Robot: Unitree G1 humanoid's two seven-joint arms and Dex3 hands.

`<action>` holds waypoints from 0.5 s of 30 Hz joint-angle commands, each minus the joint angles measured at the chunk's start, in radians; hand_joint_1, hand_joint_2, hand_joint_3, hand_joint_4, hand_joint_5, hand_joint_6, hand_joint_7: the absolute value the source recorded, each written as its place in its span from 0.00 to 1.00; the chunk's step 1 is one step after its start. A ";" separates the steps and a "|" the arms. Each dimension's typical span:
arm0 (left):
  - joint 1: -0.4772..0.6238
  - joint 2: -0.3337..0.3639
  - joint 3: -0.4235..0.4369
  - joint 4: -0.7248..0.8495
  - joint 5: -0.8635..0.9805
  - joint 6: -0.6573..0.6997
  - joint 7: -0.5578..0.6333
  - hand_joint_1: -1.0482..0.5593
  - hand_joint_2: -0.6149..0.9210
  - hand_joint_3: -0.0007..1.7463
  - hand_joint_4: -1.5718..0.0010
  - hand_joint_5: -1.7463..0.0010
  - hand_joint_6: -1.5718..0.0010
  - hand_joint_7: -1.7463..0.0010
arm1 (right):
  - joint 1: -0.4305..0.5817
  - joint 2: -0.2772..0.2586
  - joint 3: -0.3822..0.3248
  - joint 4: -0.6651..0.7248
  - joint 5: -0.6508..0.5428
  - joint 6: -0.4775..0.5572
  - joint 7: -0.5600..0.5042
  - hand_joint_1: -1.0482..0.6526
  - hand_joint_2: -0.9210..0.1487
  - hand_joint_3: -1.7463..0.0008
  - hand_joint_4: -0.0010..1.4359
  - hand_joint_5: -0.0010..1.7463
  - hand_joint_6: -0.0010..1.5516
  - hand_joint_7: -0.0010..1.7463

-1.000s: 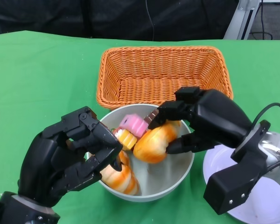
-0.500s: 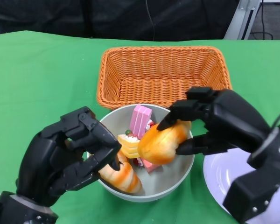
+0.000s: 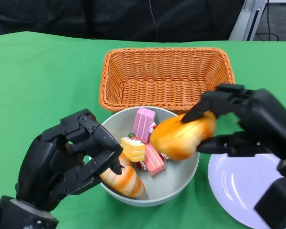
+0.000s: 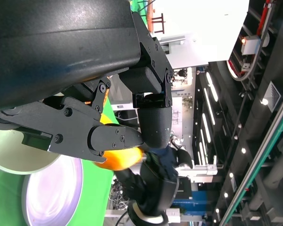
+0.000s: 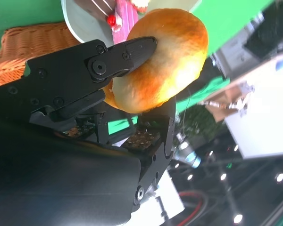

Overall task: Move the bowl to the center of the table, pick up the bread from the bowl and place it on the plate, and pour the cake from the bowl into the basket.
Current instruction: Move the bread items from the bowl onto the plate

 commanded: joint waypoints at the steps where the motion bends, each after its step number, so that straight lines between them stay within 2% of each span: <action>1: 0.003 0.014 0.007 0.004 -0.010 0.000 -0.003 0.50 1.00 0.19 0.52 0.09 0.51 0.32 | 0.035 0.002 -0.046 -0.042 0.071 0.031 0.017 0.55 0.03 0.99 0.41 0.91 0.40 0.71; 4: 0.001 0.017 0.009 0.009 -0.008 -0.007 -0.006 0.51 1.00 0.20 0.52 0.09 0.52 0.32 | 0.067 0.012 -0.074 -0.073 0.133 0.064 0.033 0.56 0.03 0.98 0.40 0.95 0.39 0.77; 9: -0.001 0.022 0.016 0.011 -0.006 -0.006 -0.002 0.51 1.00 0.19 0.52 0.08 0.52 0.31 | 0.171 0.010 -0.141 -0.205 0.200 0.257 0.081 0.52 0.02 0.97 0.39 0.99 0.37 0.80; 15: -0.003 0.022 0.021 0.017 0.000 -0.019 -0.002 0.52 1.00 0.19 0.52 0.08 0.52 0.30 | 0.254 0.005 -0.200 -0.262 0.281 0.371 0.134 0.55 0.01 0.95 0.39 1.00 0.33 0.83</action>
